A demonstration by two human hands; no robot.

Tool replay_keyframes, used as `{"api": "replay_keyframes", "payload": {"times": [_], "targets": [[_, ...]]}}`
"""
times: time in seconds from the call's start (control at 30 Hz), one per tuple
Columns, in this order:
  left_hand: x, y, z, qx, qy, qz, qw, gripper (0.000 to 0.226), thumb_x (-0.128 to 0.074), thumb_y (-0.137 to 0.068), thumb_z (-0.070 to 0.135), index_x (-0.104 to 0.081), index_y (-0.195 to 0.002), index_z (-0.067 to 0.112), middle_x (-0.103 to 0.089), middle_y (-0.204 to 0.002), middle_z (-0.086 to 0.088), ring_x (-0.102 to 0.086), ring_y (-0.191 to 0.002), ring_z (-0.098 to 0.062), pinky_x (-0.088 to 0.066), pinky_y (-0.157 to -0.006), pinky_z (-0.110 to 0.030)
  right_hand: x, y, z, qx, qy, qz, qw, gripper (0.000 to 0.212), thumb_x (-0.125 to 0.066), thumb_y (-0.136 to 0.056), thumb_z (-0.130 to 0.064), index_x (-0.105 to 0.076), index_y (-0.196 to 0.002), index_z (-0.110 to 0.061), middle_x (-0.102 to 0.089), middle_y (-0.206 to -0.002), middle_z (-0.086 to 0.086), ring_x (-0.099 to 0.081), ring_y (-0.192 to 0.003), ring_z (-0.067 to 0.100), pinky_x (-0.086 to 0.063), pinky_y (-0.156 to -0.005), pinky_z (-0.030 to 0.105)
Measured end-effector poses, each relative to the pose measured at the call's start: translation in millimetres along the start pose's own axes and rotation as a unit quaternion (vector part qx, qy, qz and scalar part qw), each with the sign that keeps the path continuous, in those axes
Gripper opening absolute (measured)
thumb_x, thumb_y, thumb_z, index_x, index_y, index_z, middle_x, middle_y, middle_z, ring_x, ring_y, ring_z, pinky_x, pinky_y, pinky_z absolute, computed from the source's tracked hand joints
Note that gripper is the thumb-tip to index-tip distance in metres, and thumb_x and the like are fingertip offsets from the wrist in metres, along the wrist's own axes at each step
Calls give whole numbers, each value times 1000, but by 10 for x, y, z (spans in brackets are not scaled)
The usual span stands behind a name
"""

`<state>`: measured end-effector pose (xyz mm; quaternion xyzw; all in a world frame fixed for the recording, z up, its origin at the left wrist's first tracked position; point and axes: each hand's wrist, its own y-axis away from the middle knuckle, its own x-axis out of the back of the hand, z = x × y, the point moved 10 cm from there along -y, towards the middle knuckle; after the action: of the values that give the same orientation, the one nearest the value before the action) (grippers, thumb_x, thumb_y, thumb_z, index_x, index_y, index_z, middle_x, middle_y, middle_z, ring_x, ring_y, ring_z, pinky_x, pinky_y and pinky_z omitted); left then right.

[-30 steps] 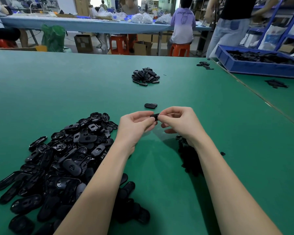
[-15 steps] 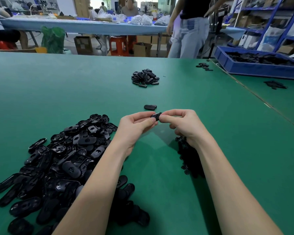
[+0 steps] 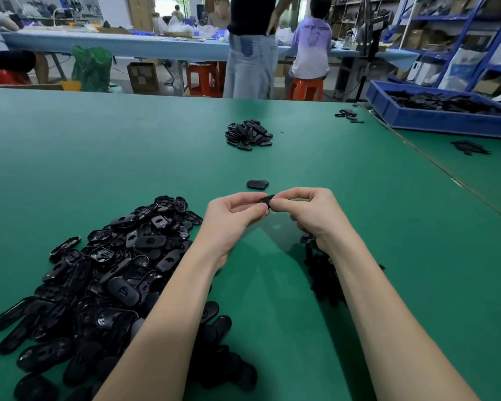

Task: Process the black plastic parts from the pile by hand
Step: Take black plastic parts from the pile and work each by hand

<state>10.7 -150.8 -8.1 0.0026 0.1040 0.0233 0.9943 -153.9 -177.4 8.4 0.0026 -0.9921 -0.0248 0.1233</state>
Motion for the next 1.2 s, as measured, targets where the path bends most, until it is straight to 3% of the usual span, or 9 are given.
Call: {"api": "replay_keyframes", "payload": {"times": [0.13,0.27,0.47,0.63,0.77,1.0,1.2], "targets": [[16,-1,0,-1,-4,5,1000,17,-72,-87,-2,-75,-96,13,-79,-92,-9,-75,-89,-15,-57,-88,-21,6,0,-13,0,11,8,1000,12,-87,-76,-21,-75,-74,-22,-52,-46,-14,-40,-40,0,-29,-43,14],[12,-1,-20,12,-1,0,1000,17,-70,-88,-3,-74,-99,8,-78,-94,-11,-75,-87,-16,-57,-87,-21,11,-7,3,-11,-3,-14,1000,22,-89,-73,-22,-75,-90,-21,-58,-69,4,-34,-55,16,-26,-48,26],[23,9,-48,30,-47,6,998,15,-65,-90,-5,-73,-93,7,-76,-82,-9,-69,-72,-13,-58,-74,-18,-52,1,86,-24,-4,-60,998,21,-93,-70,-21,-73,-76,-19,-53,-63,-1,-36,-45,9,-27,-40,17],[43,24,-52,33,-77,9,996,14,-70,-87,-1,-75,-91,12,-78,-89,-11,-70,-75,-12,-58,-79,-20,-51,-19,51,-4,28,-63,998,21,-94,-70,-24,-74,-73,-19,-56,-55,-10,-36,-47,10,-30,-43,18],[79,28,-65,34,-114,31,992,16,-71,-86,0,-75,-91,15,-78,-93,-13,-69,-77,-13,-56,-87,-27,-6,-40,19,11,100,-33,994,14,-89,-72,-27,-77,-74,-20,-59,-53,-15,-45,-42,-1,-35,-52,20],[115,35,-52,33,-111,35,993,12,-76,-85,4,-76,-94,13,-78,-93,-10,-69,-75,-10,-55,-80,-20,-35,-9,-45,40,124,-15,991,11,-85,-76,-26,-75,-75,-20,-64,-57,-12,-53,-50,3,-42,-52,19],[101,40,-32,33,-98,28,994,13,-76,-85,2,-76,-91,14,-78,-89,-8,-70,-75,-9,-56,-77,-17,-63,12,-21,34,56,-27,998,9,-83,-78,-13,-75,-77,-13,-70,-62,-5,-63,-52,6,-49,-50,17]]}}
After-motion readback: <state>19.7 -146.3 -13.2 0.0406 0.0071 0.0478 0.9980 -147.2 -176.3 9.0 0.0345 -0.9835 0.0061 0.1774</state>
